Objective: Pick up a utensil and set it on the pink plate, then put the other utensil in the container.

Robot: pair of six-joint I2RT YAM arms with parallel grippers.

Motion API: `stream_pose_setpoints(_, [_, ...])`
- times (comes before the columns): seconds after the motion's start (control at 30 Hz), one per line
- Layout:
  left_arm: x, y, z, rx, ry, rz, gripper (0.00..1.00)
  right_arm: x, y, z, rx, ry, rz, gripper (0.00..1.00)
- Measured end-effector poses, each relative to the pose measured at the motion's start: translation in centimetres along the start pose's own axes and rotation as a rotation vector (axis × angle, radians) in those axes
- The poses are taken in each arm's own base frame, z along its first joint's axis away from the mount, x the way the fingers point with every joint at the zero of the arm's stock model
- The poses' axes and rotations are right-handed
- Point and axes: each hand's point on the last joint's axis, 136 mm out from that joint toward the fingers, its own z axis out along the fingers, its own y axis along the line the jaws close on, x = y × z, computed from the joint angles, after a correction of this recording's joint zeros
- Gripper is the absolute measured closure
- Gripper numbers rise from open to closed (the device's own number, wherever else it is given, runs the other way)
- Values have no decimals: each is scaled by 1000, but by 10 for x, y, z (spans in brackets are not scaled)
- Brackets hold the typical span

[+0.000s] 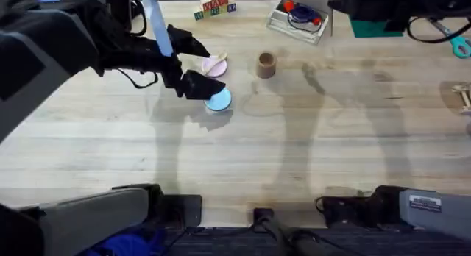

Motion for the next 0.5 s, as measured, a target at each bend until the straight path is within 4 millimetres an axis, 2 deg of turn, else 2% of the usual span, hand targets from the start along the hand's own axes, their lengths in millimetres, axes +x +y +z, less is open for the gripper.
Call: stream_pose_setpoints(0.5, [0,0,0,0,0,0,5,-28,38,-7,-209,-187,-235,970])
